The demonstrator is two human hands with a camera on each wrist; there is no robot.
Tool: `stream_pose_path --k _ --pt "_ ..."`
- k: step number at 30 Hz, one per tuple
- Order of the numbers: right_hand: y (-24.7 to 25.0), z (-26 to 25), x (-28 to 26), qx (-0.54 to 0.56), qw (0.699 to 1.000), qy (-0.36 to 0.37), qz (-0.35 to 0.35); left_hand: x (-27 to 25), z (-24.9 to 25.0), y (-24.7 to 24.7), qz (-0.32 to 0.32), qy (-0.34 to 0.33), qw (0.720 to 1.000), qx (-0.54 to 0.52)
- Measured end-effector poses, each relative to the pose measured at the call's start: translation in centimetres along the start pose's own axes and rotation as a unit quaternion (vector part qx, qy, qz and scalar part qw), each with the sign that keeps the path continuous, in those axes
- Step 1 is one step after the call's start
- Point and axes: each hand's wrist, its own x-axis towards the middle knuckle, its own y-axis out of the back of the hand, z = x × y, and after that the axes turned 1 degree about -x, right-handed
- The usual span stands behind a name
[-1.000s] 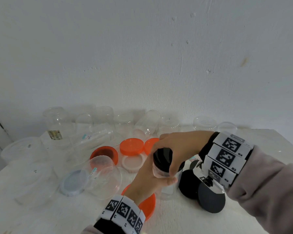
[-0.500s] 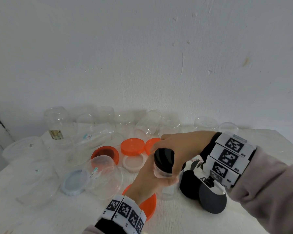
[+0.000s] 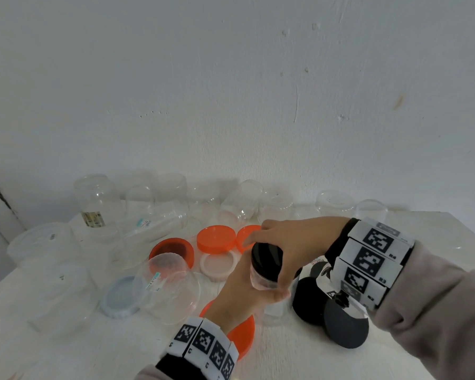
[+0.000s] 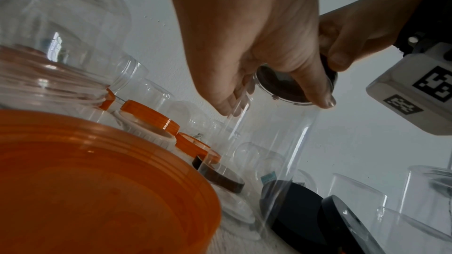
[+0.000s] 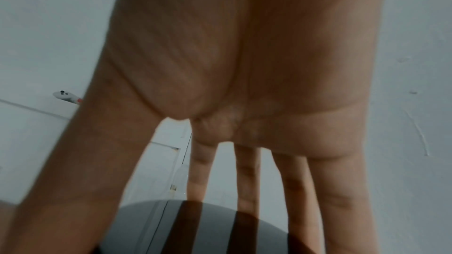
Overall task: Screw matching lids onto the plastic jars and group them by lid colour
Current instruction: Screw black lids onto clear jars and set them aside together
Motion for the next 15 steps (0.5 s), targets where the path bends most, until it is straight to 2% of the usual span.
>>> stream_pose_path --k 4,10,15 --pt "0.0 -0.1 0.0 -0.012 1.0 0.005 0.017 -0.1 0.1 -0.1 -0.004 -0.005 1.0 0.002" --pt "-1.1 0.0 0.3 -0.001 0.997 -0.045 0.068 -0.1 -0.2 0.0 0.0 0.018 1.0 -0.003" --pt "-0.3 0.2 -0.2 0.012 1.0 -0.019 0.017 -0.1 0.0 0.0 -0.002 0.01 1.0 -0.012"
